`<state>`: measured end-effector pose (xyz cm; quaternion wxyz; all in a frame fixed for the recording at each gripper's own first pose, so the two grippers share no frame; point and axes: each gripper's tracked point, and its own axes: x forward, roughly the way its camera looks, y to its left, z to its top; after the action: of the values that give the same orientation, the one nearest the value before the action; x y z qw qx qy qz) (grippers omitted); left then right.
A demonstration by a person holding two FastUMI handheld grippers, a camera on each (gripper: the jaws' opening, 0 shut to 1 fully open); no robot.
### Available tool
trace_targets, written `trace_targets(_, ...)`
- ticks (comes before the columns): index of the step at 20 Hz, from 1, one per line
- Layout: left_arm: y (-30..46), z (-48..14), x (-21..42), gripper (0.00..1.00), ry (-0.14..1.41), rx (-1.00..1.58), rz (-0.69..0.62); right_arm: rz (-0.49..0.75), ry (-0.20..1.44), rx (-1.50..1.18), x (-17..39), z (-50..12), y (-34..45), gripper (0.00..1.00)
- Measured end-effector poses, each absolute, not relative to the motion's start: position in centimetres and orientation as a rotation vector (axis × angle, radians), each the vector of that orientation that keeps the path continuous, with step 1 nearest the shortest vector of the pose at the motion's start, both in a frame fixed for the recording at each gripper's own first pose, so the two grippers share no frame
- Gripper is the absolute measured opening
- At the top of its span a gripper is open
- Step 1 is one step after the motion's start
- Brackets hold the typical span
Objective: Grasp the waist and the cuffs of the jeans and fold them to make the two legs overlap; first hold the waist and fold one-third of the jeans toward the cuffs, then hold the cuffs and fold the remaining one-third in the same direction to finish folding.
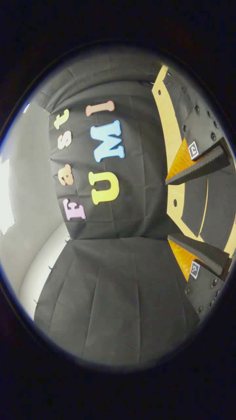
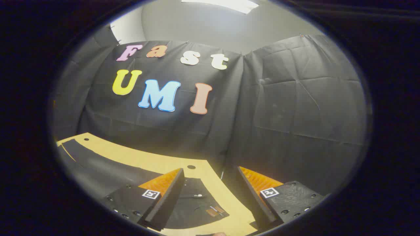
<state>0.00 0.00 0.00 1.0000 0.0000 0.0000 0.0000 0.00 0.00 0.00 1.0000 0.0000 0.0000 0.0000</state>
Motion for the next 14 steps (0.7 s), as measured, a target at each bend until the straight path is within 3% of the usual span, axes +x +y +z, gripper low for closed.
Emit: trace_targets(14,0.7,0.0,2.6,0.94,0.021,-0.003,0.032,-0.038,0.035,0.044,1.9,-0.8,0.1,0.94)
